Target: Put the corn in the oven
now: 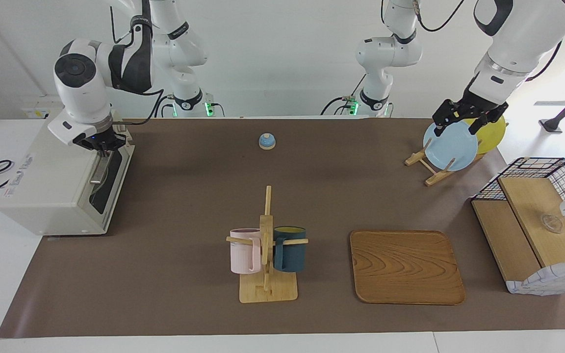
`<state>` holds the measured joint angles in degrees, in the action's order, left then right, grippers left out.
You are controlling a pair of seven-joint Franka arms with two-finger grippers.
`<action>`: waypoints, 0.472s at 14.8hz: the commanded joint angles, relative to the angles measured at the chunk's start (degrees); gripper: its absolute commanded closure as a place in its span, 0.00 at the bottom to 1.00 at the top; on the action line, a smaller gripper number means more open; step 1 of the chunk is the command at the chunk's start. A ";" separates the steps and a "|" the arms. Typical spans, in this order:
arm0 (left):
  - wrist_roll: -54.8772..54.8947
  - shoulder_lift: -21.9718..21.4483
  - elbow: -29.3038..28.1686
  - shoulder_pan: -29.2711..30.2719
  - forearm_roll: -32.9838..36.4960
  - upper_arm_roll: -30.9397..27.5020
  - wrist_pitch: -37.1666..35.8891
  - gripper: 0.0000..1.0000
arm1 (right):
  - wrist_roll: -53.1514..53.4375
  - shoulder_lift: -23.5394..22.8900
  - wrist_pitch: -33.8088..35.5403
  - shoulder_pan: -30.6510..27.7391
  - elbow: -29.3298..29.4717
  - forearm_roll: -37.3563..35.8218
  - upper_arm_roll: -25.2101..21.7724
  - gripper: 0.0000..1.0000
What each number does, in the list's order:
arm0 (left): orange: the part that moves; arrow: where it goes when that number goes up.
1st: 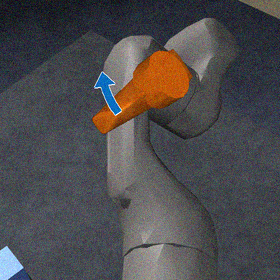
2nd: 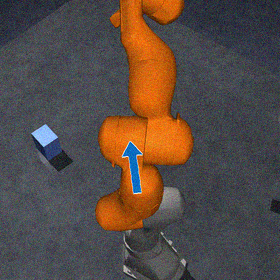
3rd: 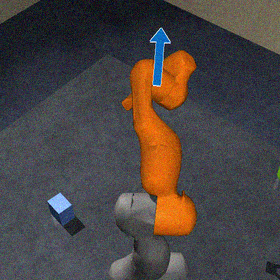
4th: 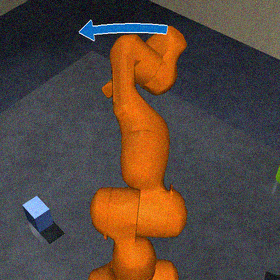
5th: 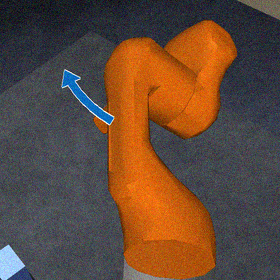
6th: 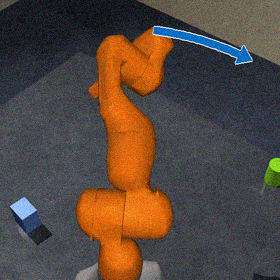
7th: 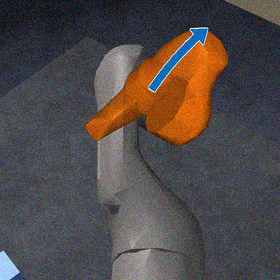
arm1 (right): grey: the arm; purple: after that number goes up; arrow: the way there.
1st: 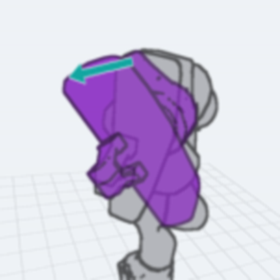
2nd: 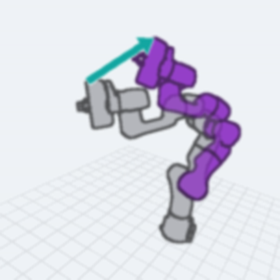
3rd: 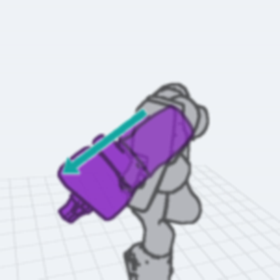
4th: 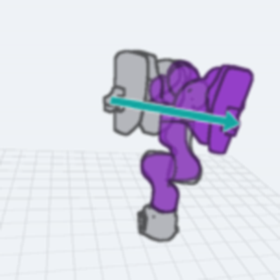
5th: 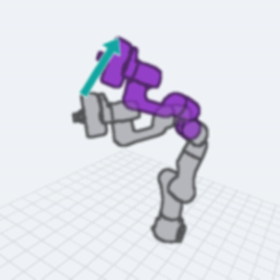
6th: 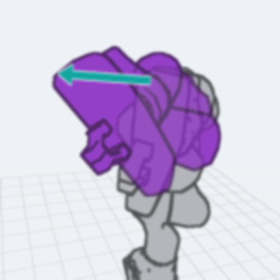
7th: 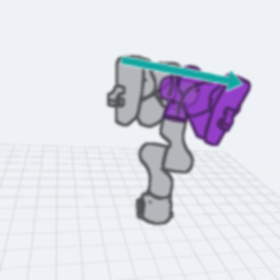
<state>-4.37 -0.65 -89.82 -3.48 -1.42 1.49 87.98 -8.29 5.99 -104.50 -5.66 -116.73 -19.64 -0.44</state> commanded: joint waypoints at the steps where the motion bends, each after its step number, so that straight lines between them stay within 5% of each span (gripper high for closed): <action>1: 0.33 -1.72 -2.11 0.58 0.37 0.44 0.79 0.00 | -0.85 -2.38 4.12 0.12 8.15 4.05 0.53 0.95; 7: 0.33 -1.72 -2.11 0.58 0.37 0.35 0.79 0.00 | -0.85 -4.41 9.58 0.39 16.26 11.20 1.06 0.92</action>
<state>-4.37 -0.65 -89.82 -3.48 -1.42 1.49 87.98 -8.29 3.19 -96.80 -5.11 -103.55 -10.22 0.48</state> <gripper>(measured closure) 0.000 0.921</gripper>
